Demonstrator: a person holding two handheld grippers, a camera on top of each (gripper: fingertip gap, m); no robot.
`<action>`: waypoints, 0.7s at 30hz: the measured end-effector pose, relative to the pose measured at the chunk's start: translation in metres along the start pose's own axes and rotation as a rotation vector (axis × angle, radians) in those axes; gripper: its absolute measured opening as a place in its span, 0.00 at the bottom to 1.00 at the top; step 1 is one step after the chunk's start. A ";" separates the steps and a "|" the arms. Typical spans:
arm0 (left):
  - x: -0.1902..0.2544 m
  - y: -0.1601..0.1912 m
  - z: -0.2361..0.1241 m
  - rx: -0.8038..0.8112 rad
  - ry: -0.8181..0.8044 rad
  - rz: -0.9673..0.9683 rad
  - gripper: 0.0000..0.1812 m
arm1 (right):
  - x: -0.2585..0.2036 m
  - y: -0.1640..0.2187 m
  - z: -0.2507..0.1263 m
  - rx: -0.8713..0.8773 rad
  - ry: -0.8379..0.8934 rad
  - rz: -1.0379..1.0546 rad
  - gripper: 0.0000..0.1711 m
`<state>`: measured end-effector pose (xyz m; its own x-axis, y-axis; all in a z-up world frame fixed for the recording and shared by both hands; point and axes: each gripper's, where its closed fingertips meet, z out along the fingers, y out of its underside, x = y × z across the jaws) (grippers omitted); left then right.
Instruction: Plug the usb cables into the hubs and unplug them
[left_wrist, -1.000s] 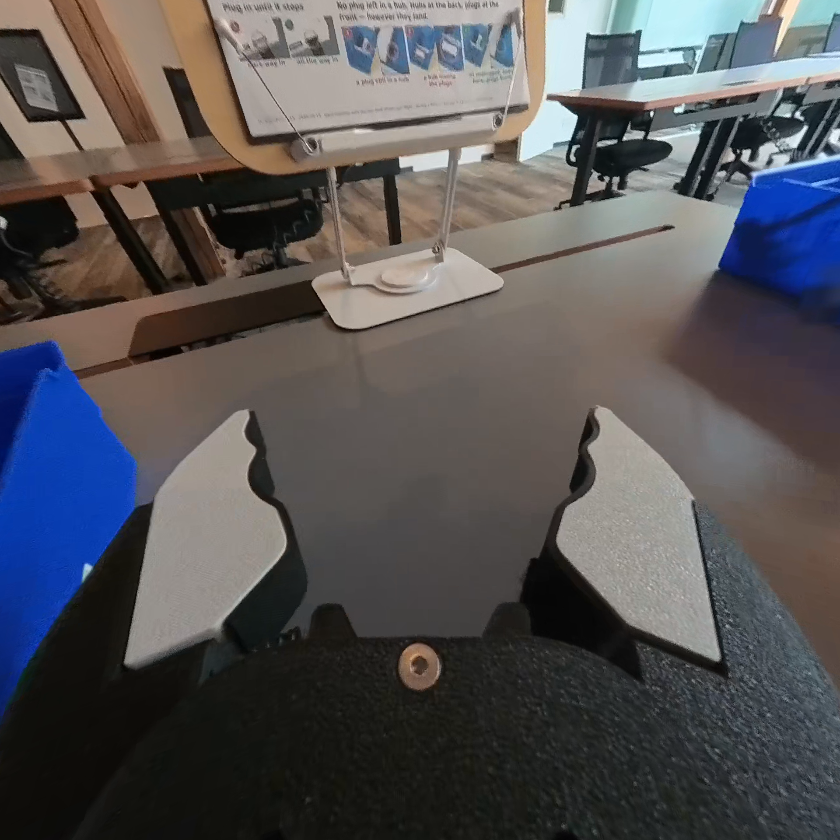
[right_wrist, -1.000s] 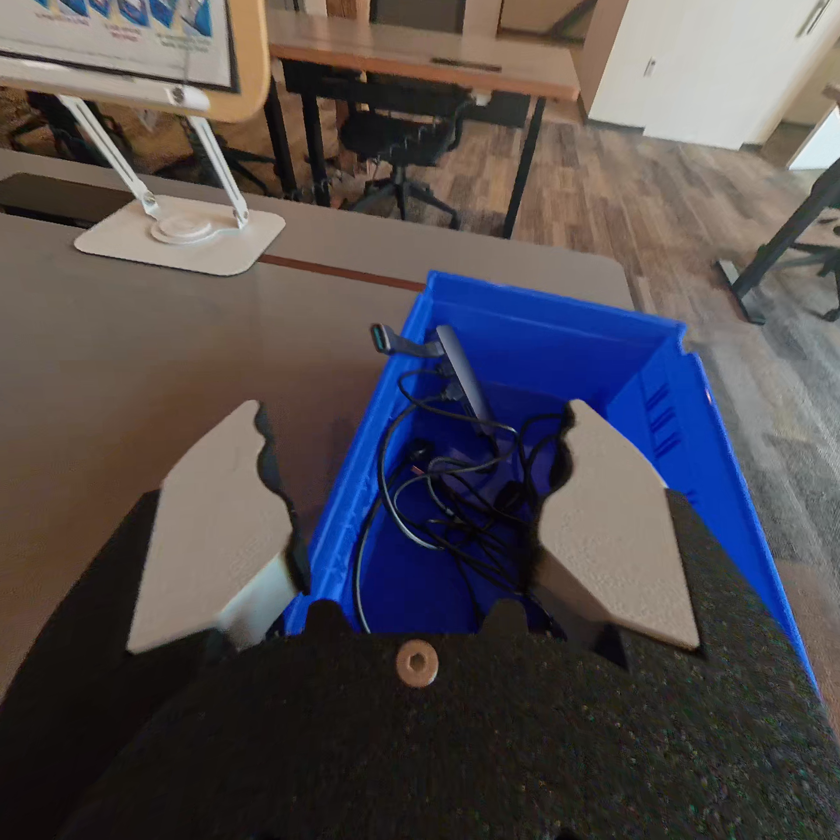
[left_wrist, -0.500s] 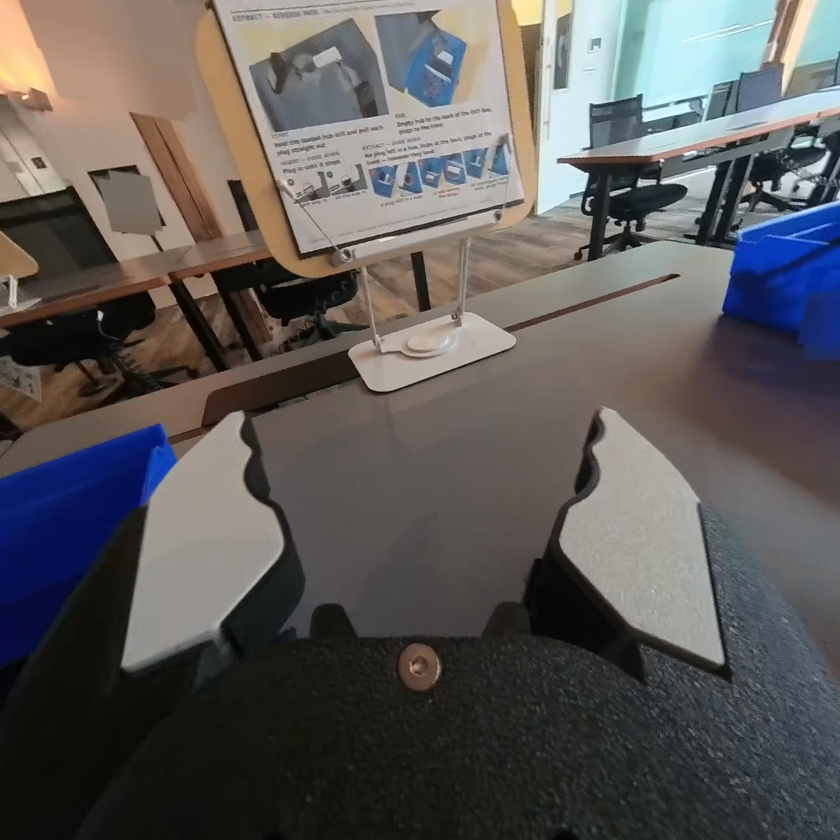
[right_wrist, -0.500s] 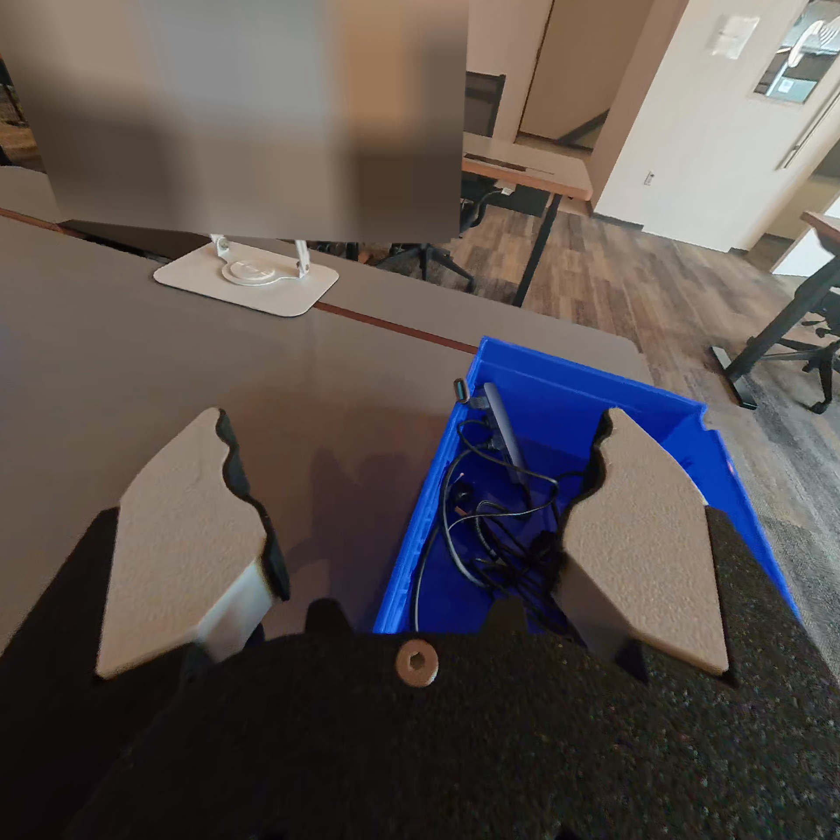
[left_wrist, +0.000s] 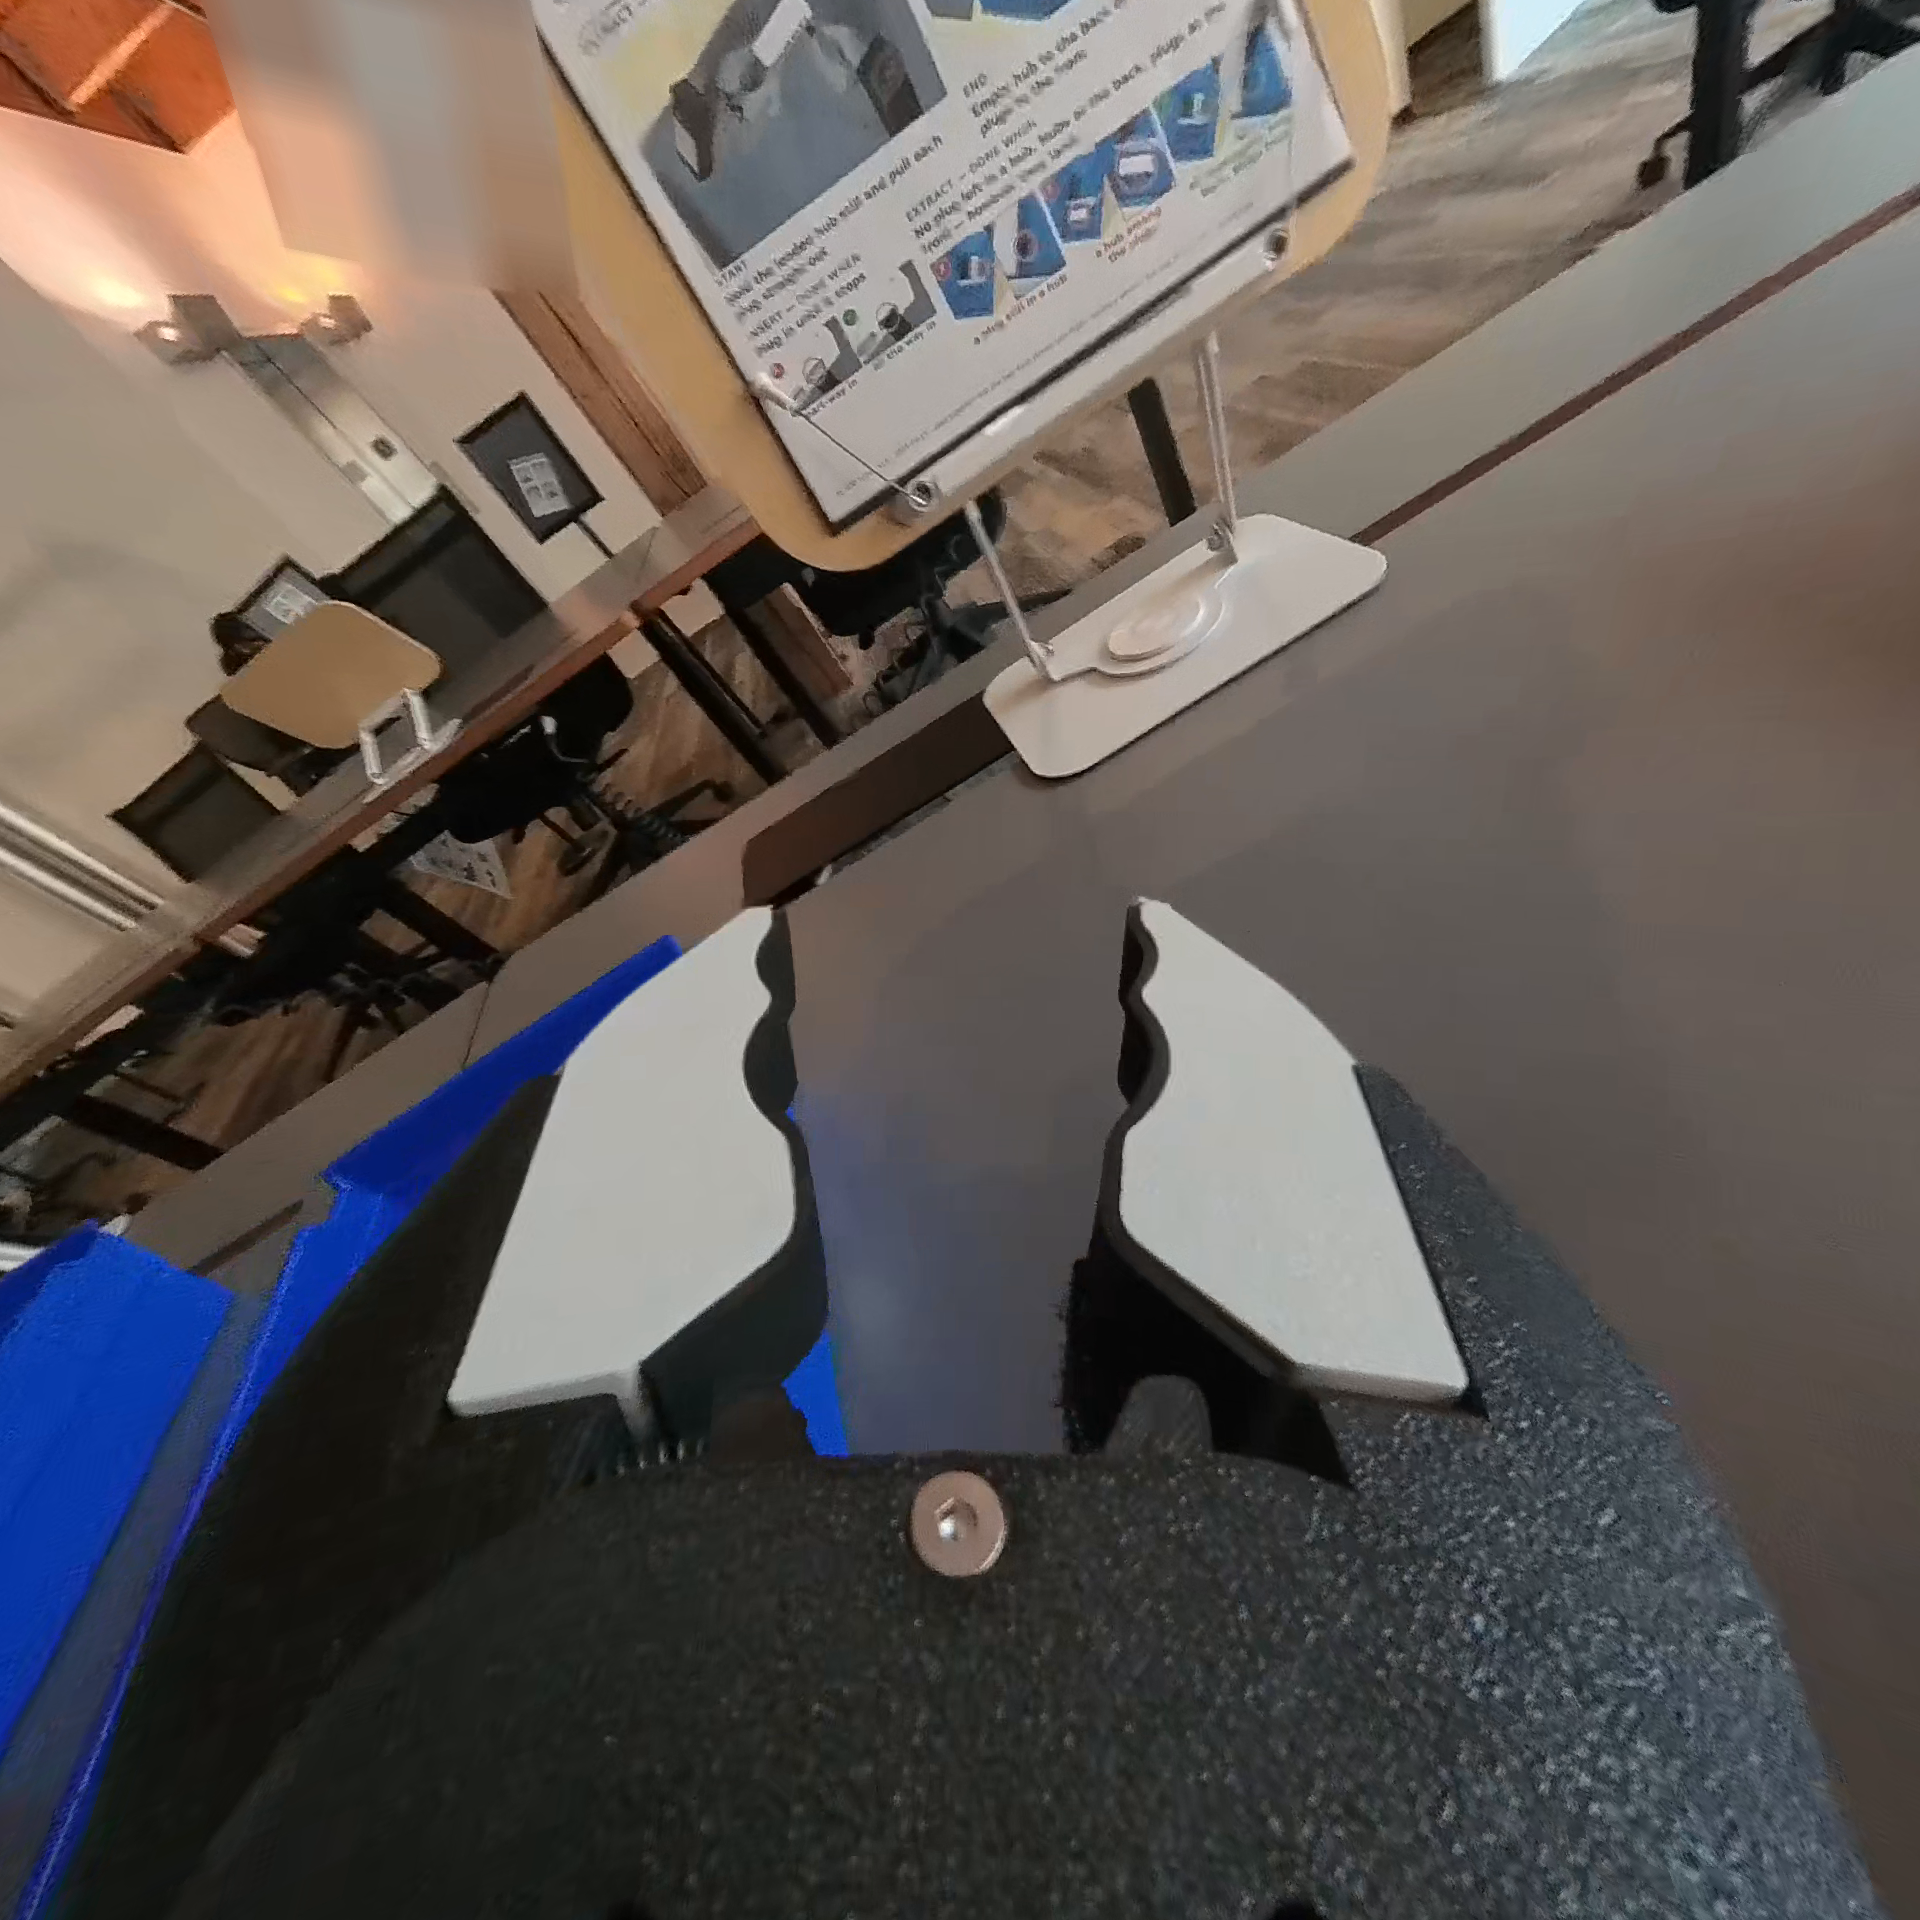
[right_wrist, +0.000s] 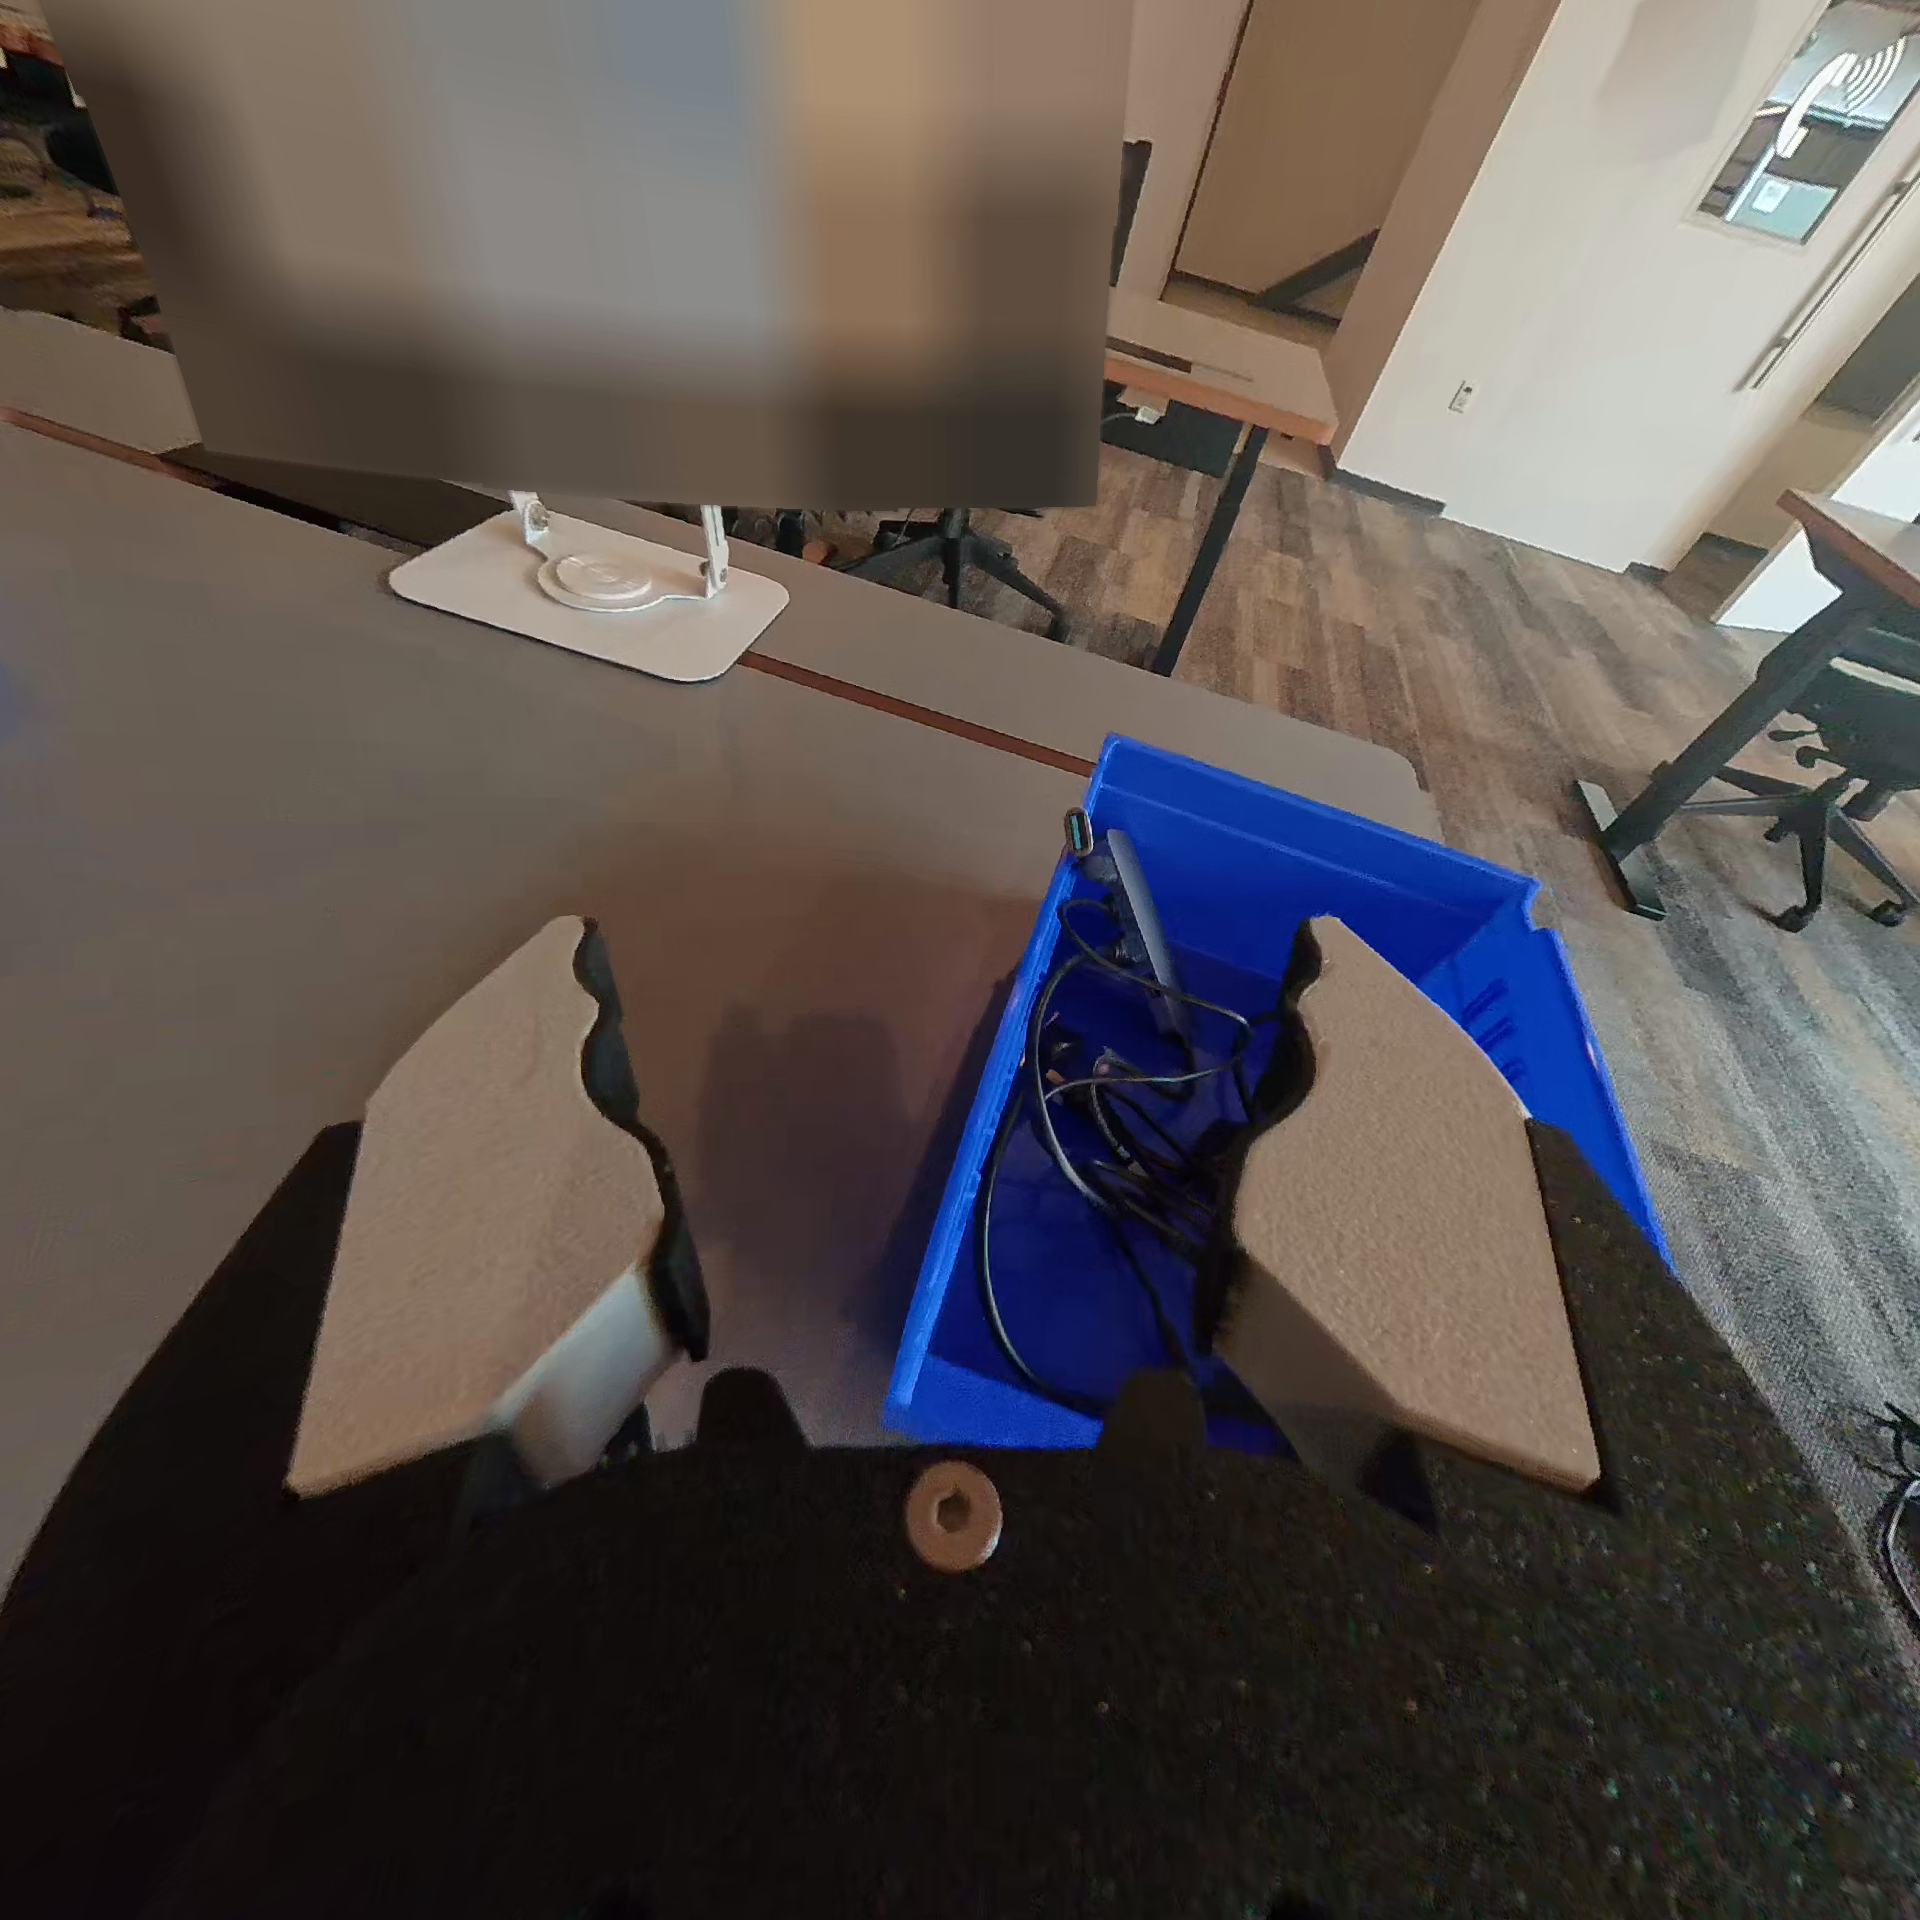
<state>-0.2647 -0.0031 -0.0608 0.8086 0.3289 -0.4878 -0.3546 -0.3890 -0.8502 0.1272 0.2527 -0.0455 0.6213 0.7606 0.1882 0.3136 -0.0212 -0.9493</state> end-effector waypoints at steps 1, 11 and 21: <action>0.002 0.000 -0.002 -0.010 0.025 0.006 0.33 | -0.001 0.000 -0.004 -0.002 -0.001 0.002 0.69; -0.037 -0.004 -0.027 0.009 -0.043 -0.005 0.30 | -0.010 0.028 -0.010 -0.106 -0.019 0.006 0.68; -0.069 0.022 -0.031 -0.031 -0.083 -0.049 0.30 | -0.005 0.085 0.028 -0.314 0.003 0.011 0.64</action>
<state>-0.3140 -0.0608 -0.0391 0.7829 0.4177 -0.4611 -0.2997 -0.3963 -0.8678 0.1302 0.2654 -0.1344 0.6276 0.7575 0.1799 0.5132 -0.2288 -0.8272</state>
